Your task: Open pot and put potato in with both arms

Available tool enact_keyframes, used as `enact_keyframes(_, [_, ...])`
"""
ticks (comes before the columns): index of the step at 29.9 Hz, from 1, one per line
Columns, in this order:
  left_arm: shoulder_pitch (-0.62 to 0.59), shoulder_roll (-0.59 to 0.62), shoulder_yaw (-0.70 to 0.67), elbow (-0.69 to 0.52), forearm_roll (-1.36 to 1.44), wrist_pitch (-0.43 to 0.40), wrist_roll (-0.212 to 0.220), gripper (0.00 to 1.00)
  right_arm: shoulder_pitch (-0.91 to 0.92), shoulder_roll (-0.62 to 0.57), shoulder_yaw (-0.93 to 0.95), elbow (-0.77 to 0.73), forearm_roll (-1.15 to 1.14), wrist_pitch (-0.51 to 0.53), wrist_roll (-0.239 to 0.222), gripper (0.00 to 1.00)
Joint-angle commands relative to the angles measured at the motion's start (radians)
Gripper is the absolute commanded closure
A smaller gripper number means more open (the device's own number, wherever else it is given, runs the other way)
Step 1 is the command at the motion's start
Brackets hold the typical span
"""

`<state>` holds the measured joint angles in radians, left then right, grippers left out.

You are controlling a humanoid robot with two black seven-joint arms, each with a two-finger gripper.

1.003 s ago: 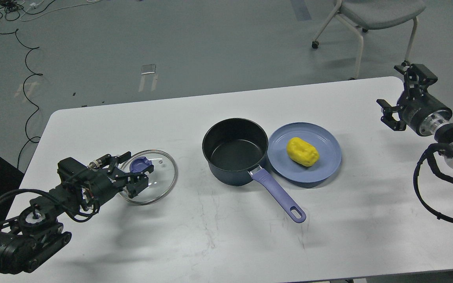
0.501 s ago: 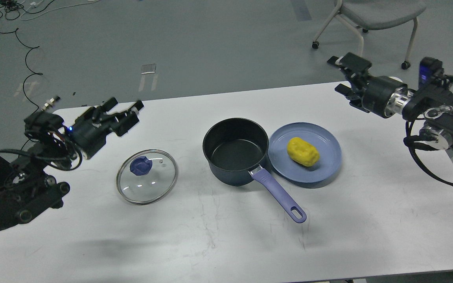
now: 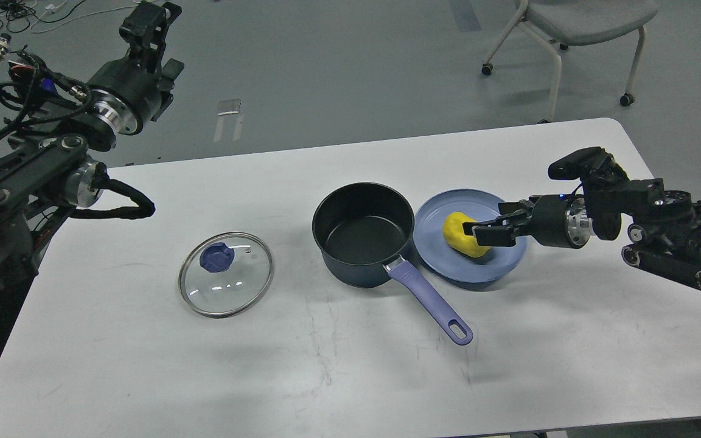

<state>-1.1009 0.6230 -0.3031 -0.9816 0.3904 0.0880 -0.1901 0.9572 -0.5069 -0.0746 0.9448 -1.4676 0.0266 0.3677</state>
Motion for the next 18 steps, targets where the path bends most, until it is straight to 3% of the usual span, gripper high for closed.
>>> enact_keyframes(1, [0.009,0.001,-0.010,0.009,-0.008,-0.001,0.006,0.02,0.002,0.048,-0.025,-0.038,0.000,-0.016,0.005,0.00])
enact_keyframes(5, [0.019,0.007,-0.008,0.008,-0.001,0.006,0.001,0.02,-0.006,0.109,-0.031,-0.095,0.000,-0.017,0.005,0.03])
enact_keyframes(7, [0.024,0.009,-0.008,0.006,0.002,0.007,-0.002,0.02,-0.015,0.123,-0.050,-0.115,0.000,-0.017,0.005,0.15])
enact_keyframes(8, [0.024,0.011,-0.008,0.008,0.002,0.007,-0.003,0.02,-0.012,0.133,-0.075,-0.133,0.000,-0.022,0.005,0.28])
enact_keyframes(10, [0.026,0.011,-0.007,0.008,0.004,0.007,-0.003,0.02,-0.009,0.140,-0.094,-0.149,0.000,-0.028,0.005,0.35])
enact_keyframes(11, [0.026,0.012,-0.005,0.008,0.004,0.007,-0.005,0.02,-0.006,0.145,-0.102,-0.161,0.000,-0.037,0.005,0.47])
enact_keyframes(14, [0.032,0.012,-0.002,0.008,0.007,0.009,-0.006,0.02,-0.003,0.148,-0.105,-0.178,0.000,-0.051,0.005,0.67])
enact_keyframes(18, [0.038,0.009,0.002,0.009,0.007,0.012,-0.014,0.02,0.006,0.148,-0.099,-0.185,0.001,-0.096,0.005,0.68])
